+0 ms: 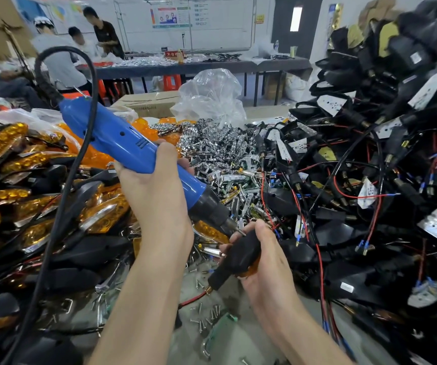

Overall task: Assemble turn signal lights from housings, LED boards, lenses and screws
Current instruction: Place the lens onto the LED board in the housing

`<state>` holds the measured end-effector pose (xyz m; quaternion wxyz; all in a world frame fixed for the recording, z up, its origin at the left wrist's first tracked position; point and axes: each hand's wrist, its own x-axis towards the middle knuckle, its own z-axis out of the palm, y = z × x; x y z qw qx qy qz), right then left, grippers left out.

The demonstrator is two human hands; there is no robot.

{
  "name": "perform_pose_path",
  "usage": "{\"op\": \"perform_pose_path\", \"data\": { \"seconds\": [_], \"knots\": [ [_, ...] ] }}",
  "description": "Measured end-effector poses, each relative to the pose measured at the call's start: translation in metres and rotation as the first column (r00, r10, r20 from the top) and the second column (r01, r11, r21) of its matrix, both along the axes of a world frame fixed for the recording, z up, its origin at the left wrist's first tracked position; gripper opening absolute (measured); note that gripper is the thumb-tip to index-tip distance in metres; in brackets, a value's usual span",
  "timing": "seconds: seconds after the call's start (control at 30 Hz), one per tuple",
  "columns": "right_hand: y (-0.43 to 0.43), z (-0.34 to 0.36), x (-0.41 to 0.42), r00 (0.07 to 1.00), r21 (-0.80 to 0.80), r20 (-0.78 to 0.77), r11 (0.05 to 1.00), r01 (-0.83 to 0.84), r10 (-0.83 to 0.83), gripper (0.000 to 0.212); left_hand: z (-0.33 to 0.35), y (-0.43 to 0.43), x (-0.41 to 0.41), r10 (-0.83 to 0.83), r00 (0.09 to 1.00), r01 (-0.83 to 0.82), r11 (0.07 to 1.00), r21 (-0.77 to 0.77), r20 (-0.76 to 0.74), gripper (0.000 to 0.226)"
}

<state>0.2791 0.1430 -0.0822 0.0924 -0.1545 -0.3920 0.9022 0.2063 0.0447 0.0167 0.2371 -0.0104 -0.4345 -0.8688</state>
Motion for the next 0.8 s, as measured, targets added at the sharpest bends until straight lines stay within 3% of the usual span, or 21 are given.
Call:
{"op": "perform_pose_path", "data": {
  "seconds": [0.33, 0.47, 0.7, 0.8],
  "knots": [
    [-0.003, -0.005, -0.004, 1.000, 0.001, 0.008, 1.000, 0.017, -0.017, 0.024, -0.002, 0.003, -0.001, -0.004, 0.999, 0.002, 0.998, -0.056, -0.034, 0.035],
    [-0.001, -0.010, -0.005, 1.000, 0.040, -0.014, 0.999, 0.010, -0.010, 0.038, -0.008, 0.001, -0.004, -0.005, 1.000, 0.005, 0.999, -0.033, -0.006, 0.031],
    [-0.002, -0.015, -0.006, 0.999, 0.060, -0.029, 0.998, 0.018, -0.017, 0.042, -0.012, 0.001, -0.008, 0.021, 0.999, -0.020, 0.999, -0.037, 0.026, 0.029],
    [-0.002, -0.015, -0.006, 0.999, 0.090, -0.048, 0.996, 0.011, -0.007, 0.035, -0.012, 0.003, -0.009, 0.070, 0.997, -0.068, 0.995, -0.066, 0.027, 0.033]
  ]
}}
